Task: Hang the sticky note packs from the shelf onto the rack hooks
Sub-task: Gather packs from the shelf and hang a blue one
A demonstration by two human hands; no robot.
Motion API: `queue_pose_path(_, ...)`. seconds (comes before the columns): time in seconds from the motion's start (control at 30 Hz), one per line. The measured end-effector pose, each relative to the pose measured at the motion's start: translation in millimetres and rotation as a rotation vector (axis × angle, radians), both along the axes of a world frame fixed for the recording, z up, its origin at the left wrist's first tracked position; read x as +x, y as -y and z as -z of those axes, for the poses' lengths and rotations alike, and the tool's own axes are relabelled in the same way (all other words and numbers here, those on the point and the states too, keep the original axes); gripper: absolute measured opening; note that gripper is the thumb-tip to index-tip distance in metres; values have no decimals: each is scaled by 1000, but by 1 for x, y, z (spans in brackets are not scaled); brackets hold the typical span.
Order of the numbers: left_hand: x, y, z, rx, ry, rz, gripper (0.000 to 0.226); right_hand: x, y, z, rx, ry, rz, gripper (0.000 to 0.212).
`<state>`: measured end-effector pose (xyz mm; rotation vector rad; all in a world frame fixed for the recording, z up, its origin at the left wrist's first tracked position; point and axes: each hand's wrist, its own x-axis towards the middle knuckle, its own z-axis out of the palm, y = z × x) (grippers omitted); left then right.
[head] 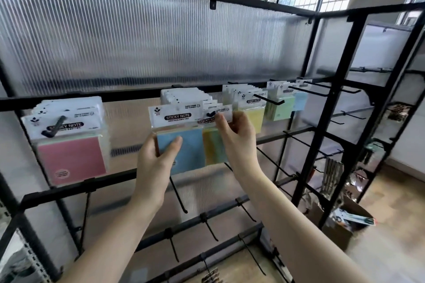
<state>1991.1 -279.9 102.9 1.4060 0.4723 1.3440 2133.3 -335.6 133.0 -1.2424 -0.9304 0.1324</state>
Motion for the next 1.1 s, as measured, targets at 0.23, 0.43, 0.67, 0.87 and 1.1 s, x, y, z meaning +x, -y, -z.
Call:
queue_pose_path(0.23,11,1,11,86,-14,-151,9,13,-3,3,-48,-16,-50,23)
queue_pose_path(0.43,26,29,22,95,75,-337,13,31,3,16,-117,-7,-107,22)
queue_pose_path(0.67,56,78,35,101,123,-319,27,67,33,42,-228,6,-176,11)
queue_pose_path(0.87,109,110,33,103,65,-160,31,103,77,43,-208,-91,-275,25)
queue_pose_path(1.1,187,136,18,98,33,48,26,151,135,19,-133,-119,-218,43)
